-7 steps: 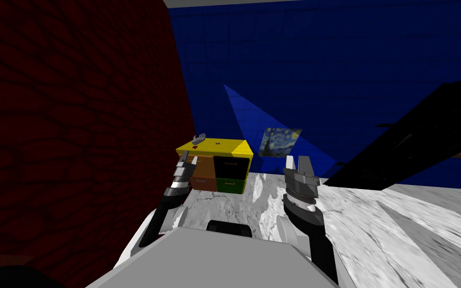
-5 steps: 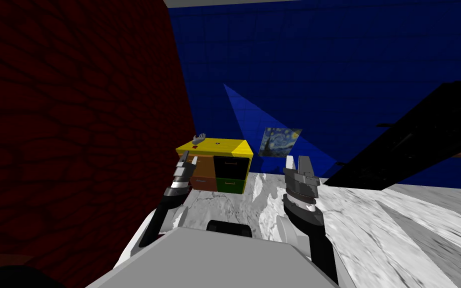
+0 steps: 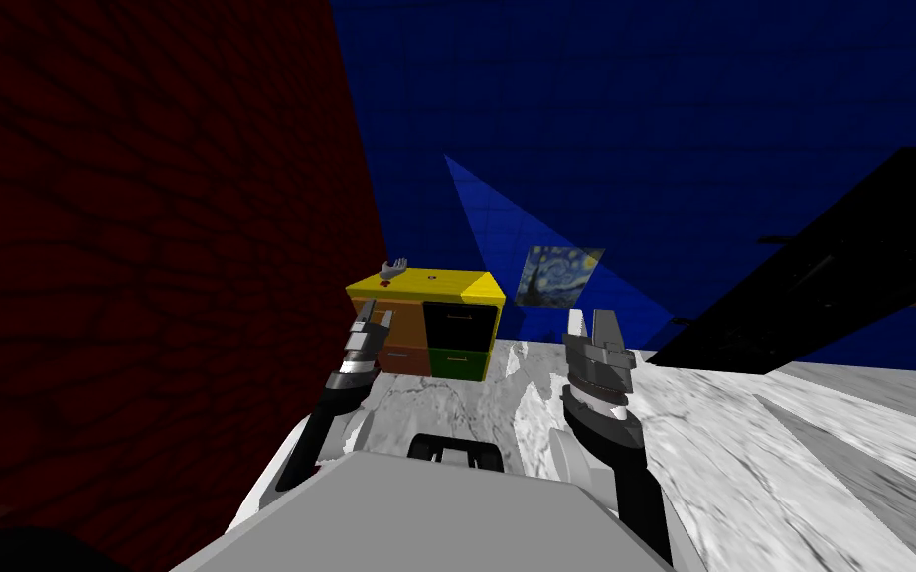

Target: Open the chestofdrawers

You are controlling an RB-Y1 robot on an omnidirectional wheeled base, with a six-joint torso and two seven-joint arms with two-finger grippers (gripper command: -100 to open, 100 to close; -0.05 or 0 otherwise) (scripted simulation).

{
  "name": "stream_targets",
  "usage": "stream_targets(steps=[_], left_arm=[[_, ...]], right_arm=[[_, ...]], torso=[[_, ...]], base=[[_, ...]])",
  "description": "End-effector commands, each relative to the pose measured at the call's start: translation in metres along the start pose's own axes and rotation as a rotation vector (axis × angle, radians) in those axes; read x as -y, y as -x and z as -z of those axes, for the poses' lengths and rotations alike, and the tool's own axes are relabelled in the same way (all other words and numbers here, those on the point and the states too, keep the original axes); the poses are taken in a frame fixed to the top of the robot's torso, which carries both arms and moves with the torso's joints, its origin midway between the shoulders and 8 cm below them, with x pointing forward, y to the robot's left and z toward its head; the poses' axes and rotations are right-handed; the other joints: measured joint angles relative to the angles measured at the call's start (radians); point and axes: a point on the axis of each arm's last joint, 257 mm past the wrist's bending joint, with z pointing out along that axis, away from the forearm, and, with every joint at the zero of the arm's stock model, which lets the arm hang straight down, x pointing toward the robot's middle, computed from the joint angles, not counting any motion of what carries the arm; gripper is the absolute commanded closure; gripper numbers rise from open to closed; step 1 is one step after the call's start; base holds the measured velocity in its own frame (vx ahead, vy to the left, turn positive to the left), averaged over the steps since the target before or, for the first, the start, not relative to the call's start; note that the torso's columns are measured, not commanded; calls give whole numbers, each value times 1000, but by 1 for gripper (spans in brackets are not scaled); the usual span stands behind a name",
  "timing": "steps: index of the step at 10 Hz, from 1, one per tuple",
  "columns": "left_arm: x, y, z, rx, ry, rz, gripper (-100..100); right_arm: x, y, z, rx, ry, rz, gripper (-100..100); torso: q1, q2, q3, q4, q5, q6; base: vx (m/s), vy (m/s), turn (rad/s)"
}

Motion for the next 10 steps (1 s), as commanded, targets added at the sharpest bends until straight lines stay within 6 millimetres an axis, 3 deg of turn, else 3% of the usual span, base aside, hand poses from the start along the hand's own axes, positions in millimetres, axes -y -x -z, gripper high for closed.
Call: stream_targets(steps=[1,2,3,5,10], left_arm=[[0,0,0,0,0,0,0],[0,0,0,0,0,0,0],[-8,-4,1,-34,16,-18,-100],[-24,-8,3,-64,45,-36,-100],[-69,-8,10,-83,124,-58,-100]], right_arm=[[0,0,0,0,0,0,0],[0,0,0,0,0,0,0],[0,0,0,0,0,0,0],[0,0,0,0,-1,0,0],[0,0,0,0,-1,0,0]], torso=[[0,74,-148,74,0,0],[0,148,-295,148,0,0],[0,221,-443,221,0,0],[-1,263,-532,264,0,0],[1,269,-536,269,0,0]], base=[[0,0,0],[0,0,0],[31,-9,-12],[47,-32,-15],[86,-49,-19]])
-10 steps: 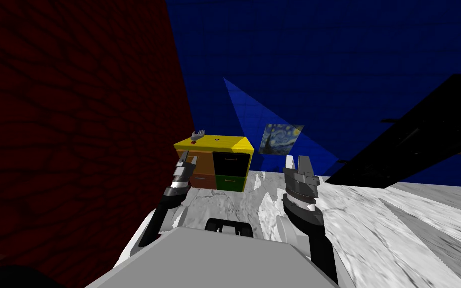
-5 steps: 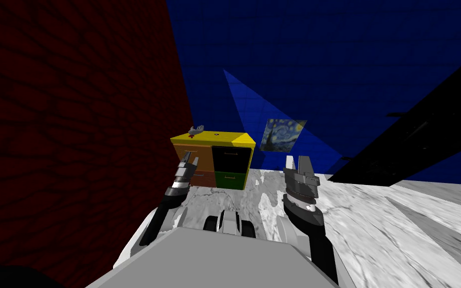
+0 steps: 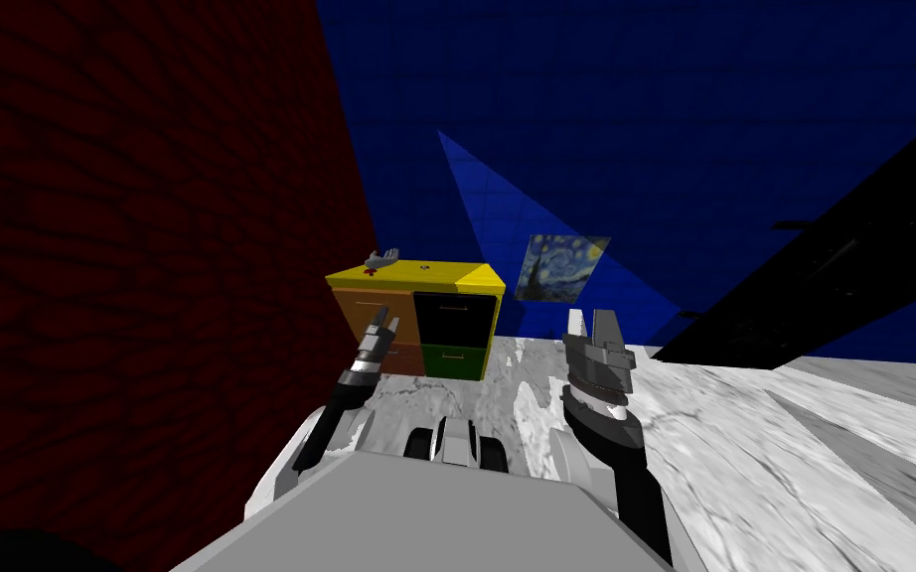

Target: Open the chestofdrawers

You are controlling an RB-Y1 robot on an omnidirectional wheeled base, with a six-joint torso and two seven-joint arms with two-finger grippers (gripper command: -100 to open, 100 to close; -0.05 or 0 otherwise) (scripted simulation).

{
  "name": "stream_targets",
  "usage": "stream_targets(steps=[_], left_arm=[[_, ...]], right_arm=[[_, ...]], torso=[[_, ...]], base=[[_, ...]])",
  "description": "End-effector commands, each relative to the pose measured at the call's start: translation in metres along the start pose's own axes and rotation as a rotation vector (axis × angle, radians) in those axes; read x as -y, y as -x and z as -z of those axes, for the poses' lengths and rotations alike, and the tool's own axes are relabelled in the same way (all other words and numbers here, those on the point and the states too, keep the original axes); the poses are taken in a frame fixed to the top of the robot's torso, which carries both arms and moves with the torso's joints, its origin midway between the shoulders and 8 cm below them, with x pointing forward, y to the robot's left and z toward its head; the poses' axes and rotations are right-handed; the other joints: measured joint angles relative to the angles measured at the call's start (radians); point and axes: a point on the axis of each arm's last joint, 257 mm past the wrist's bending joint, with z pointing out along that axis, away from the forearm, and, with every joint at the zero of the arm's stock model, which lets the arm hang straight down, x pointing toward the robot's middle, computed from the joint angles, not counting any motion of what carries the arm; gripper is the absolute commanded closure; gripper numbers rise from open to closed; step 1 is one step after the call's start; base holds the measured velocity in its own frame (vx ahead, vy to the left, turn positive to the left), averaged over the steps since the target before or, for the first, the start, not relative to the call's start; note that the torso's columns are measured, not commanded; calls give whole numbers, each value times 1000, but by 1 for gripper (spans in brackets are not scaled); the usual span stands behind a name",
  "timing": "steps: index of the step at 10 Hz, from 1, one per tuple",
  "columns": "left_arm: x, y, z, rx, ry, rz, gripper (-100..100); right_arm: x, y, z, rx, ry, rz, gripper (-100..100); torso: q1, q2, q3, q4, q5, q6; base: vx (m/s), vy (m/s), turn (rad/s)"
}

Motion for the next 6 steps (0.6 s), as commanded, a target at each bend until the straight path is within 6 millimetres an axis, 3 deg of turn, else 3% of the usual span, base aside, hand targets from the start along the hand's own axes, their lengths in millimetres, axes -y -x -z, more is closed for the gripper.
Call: stream_targets(steps=[1,6], left_arm=[[-29,-2,3,-2,52,-7,-100],[-67,-4,8,3,120,-7,-100]], right_arm=[[0,0,0,0,0,0,0],[0,0,0,0,0,0,0]], torso=[[-1,0,0,0,0,0],[-2,0,0,0,0,0]], base=[[103,-57,-28],[75,-41,-16]])
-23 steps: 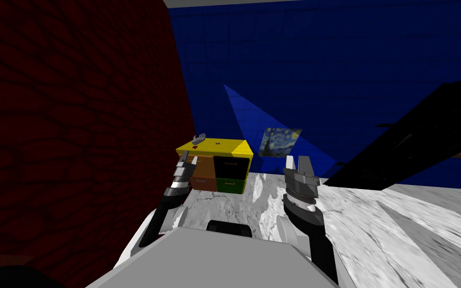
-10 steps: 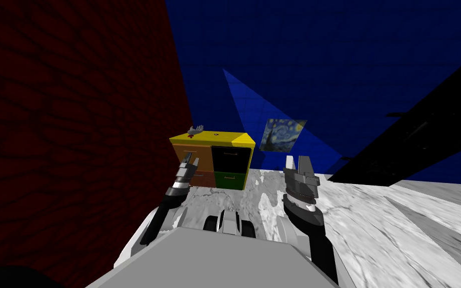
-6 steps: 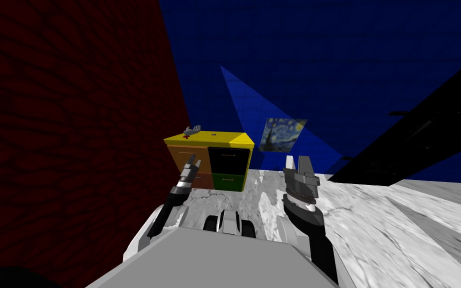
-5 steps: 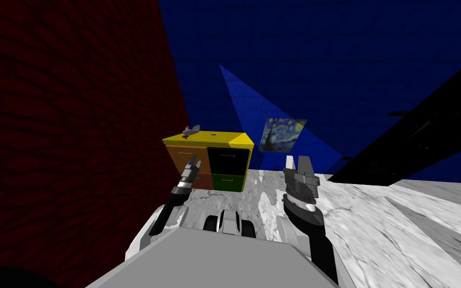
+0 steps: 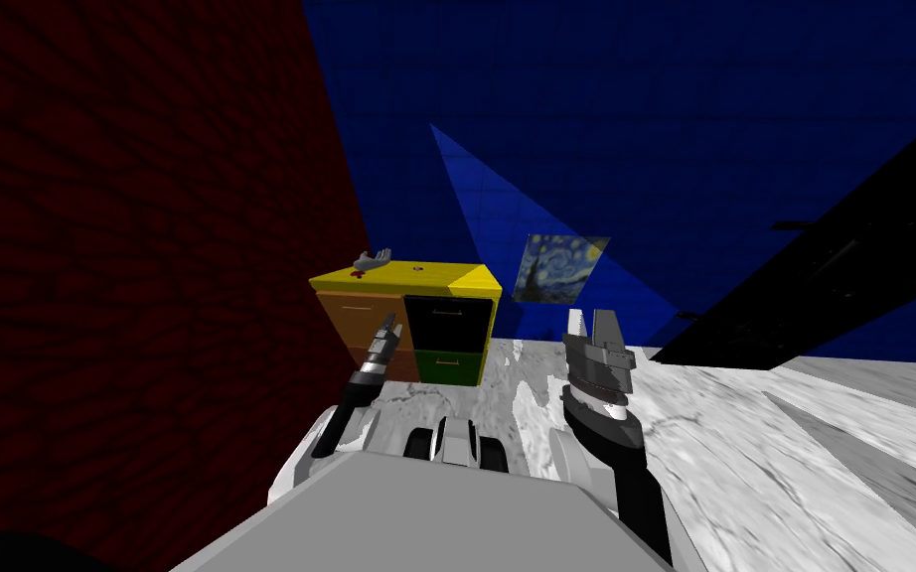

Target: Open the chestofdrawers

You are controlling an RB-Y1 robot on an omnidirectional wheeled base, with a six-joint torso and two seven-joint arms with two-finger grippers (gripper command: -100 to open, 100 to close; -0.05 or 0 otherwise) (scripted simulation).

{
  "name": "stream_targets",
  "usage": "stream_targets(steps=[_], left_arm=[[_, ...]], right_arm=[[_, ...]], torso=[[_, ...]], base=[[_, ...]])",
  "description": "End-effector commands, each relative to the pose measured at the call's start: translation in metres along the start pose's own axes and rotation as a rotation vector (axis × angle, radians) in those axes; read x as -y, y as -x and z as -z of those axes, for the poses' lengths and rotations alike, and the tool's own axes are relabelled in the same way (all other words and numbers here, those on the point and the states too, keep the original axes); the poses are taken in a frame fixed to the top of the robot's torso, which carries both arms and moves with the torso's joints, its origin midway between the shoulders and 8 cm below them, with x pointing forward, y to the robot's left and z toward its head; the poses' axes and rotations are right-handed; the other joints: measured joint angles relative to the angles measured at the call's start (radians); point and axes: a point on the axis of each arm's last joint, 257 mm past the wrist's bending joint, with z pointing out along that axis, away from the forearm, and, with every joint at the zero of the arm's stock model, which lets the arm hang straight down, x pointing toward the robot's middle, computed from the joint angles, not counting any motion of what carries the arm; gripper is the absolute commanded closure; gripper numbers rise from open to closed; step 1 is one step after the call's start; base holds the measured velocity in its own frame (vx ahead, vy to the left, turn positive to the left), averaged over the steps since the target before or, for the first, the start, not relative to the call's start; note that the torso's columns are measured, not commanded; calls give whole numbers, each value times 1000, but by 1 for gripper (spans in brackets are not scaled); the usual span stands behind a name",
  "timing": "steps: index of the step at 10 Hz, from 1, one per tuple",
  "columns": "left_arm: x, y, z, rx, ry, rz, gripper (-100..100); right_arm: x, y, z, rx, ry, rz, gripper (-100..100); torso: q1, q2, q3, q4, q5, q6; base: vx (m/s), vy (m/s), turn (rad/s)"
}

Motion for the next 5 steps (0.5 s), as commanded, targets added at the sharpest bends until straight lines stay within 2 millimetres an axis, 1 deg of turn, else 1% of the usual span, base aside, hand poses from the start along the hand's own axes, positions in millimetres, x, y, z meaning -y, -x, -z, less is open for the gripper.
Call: stream_targets(steps=[1,3,4,5], left_arm=[[-20,-1,0,-1,36,-3,-100],[-41,-2,2,-11,74,-14,-100],[-47,-3,2,-14,84,-18,-100],[-58,-3,4,-20,105,-25,-100]], right_arm=[[0,0,0,0,0,0,0],[0,0,0,0,0,0,0],[0,0,0,0,0,0,0],[0,0,0,0,0,0,0]], torso=[[1,-1,0,0,0,0],[1,-1,-1,0,0,0],[0,-2,-1,0,0,0],[0,0,0,0,0,0]], base=[[76,-32,-16],[86,-42,-22],[74,-51,-16],[74,-52,-18]])
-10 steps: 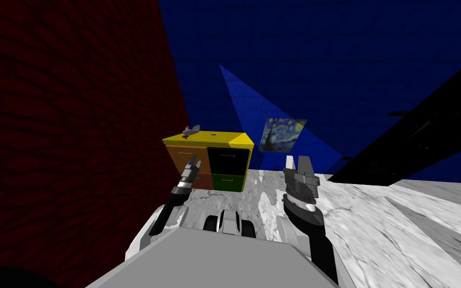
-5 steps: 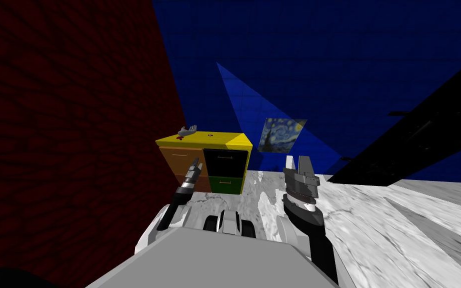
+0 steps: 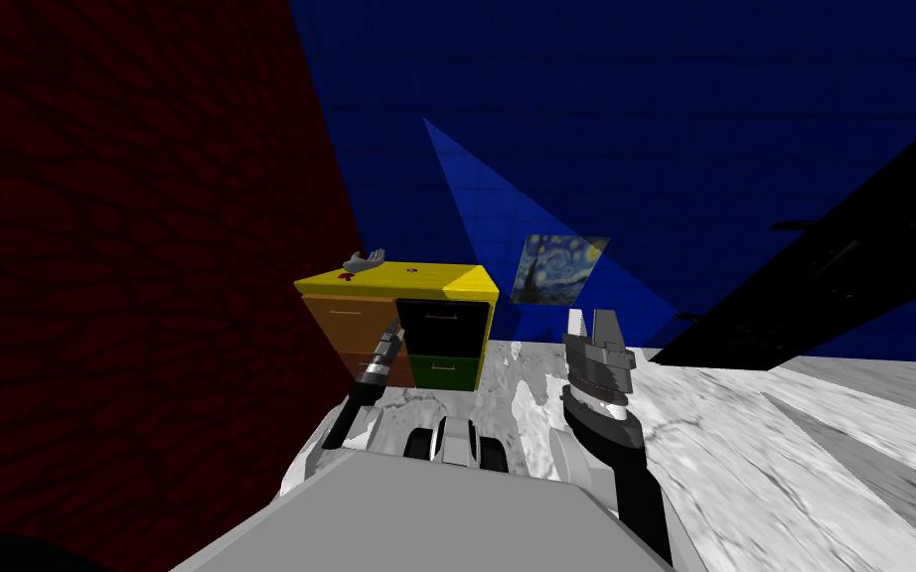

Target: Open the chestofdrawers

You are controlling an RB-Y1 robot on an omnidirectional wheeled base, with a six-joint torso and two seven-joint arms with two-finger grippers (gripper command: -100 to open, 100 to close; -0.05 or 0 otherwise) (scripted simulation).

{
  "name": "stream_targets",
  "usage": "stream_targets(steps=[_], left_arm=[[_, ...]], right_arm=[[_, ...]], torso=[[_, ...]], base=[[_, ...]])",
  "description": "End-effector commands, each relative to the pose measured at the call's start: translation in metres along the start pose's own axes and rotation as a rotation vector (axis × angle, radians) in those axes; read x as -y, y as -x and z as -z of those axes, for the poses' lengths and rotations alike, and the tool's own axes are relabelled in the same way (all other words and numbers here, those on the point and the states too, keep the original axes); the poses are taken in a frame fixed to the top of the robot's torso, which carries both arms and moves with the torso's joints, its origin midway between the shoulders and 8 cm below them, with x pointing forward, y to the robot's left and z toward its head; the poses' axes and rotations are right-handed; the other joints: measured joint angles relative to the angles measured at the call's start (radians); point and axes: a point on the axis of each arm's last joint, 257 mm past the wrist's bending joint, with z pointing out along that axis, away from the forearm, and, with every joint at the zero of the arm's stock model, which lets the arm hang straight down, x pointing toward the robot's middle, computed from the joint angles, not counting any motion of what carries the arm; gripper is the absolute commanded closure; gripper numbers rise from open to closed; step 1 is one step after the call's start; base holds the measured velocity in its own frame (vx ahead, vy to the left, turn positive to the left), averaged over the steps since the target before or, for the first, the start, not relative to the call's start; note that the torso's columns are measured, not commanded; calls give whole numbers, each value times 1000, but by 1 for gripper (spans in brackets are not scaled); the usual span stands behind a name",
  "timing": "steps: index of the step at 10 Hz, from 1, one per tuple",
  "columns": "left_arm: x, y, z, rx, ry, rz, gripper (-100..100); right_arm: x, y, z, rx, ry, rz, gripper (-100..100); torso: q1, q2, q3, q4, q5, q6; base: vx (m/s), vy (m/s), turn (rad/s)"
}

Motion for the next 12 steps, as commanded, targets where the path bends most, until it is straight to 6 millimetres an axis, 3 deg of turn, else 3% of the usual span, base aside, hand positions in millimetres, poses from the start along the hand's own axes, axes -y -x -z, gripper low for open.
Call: stream_targets(steps=[1,9,12], left_arm=[[-22,-1,0,-10,41,-13,-100],[-83,-15,5,13,153,22,-100],[-86,-18,5,25,160,42,-100]], right_arm=[[0,0,0,0,0,0,0],[0,0,0,0,0,0,0],[0,0,0,0,0,0,0]], torso=[[0,0,0,0,0,0],[0,-1,-1,0,0,0],[2,2,1,1,1,0]], base=[[80,-46,-18],[77,-37,-17],[42,-27,-5]])
